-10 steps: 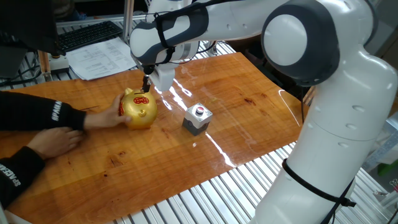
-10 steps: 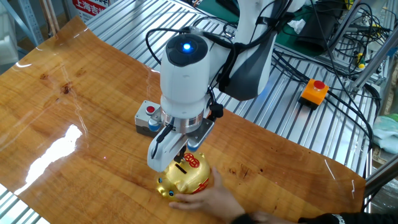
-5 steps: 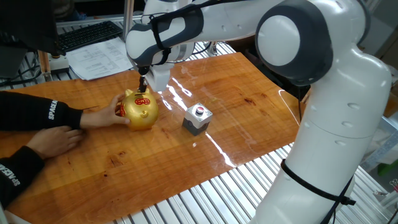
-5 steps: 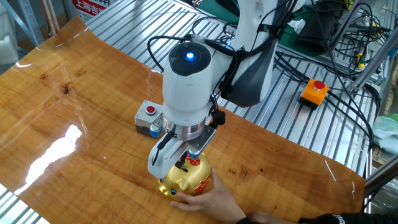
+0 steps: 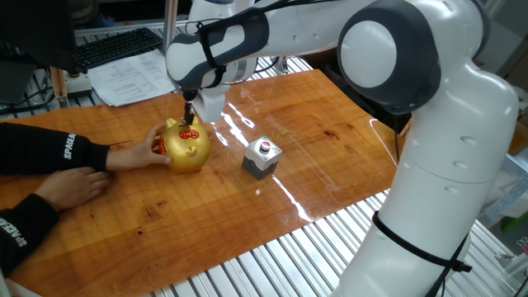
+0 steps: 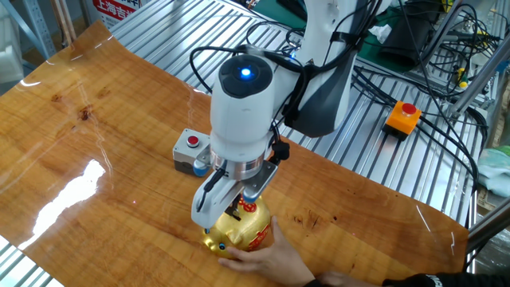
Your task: Drop coins into a piggy bank
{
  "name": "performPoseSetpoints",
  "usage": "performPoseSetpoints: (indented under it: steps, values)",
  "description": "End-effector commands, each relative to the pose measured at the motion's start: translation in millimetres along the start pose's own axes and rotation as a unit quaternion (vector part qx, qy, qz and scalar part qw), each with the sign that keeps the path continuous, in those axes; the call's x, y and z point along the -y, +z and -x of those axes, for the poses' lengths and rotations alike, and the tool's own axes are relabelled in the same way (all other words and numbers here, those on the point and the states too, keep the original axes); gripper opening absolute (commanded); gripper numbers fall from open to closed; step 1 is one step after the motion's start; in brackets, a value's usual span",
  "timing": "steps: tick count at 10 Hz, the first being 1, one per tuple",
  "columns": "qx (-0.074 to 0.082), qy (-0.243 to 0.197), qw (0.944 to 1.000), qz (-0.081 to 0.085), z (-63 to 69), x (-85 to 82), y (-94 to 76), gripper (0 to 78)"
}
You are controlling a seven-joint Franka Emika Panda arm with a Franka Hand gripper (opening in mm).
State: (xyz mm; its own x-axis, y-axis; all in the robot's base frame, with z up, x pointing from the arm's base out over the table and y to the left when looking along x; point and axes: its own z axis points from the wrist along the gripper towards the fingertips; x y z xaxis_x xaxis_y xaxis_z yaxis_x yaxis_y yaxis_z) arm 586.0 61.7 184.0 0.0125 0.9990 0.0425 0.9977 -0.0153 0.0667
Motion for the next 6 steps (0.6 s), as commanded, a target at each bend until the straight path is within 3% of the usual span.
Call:
performPoseSetpoints:
  steps: [1, 6]
  values:
    - [0.003, -0.006, 1.0000, 0.002, -0.2, 5.9, 1.4, 1.2]
    - [0.007, -0.002, 0.9999, 0.007, -2.9, 3.6, 7.4, 1.2]
